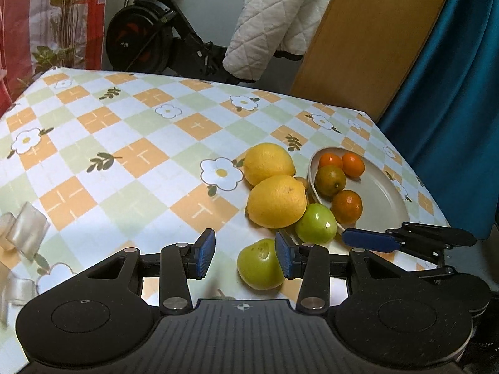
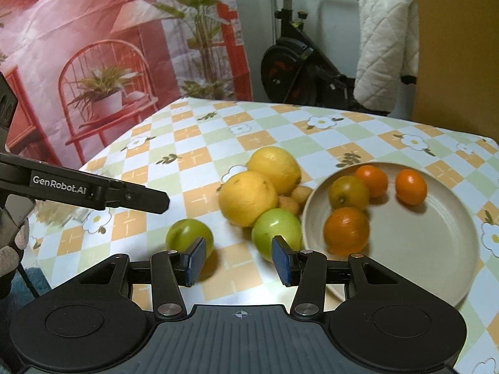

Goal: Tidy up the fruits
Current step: 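Close the left gripper on a green apple beside the pile, then carry the green apple onto the plate and open the left gripper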

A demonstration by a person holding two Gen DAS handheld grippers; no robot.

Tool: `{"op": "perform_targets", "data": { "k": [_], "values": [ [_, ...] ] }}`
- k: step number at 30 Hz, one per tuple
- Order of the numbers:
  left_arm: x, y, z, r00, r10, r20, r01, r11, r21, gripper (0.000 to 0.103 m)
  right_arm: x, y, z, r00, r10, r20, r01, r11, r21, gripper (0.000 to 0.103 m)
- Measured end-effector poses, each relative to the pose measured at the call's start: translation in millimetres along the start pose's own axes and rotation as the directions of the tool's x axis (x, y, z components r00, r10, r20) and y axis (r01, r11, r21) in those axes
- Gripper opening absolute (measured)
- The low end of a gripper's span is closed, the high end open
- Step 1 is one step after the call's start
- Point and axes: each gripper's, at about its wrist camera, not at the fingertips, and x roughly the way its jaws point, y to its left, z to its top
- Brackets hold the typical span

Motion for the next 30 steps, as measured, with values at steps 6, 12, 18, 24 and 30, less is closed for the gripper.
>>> {"op": "perform_targets", "data": {
  "k": [6,12,18,24,30],
  "values": [
    [5,3,-4,0.999,-0.033,0.004,0.033,0.999,-0.024,0.045,13,15,0,0.999,0.031,-0.036,-0.033,0.998,-0.058,0.043],
    [12,3,-9,0.999,-0.05,-0.008,0.05,0.998,-0.035,0.045,28,29,1,0.996,0.054,-0.07,-0.06,0.993,-0.1,0.043],
    [20,5,-15,0.997,-0.078,-0.024,0.076,0.996,-0.052,0.045,42,35,1,0.993,0.066,-0.095,-0.077,0.99,-0.122,0.043],
    [28,9,-17,0.994,-0.104,-0.031,0.101,0.992,-0.073,0.045,52,36,2,0.992,0.067,-0.104,-0.08,0.988,-0.129,0.043],
    [35,5,-18,0.992,-0.122,-0.044,0.118,0.99,-0.074,0.045,56,33,1,0.992,0.068,-0.104,-0.08,0.989,-0.121,0.043]
  ]
}}
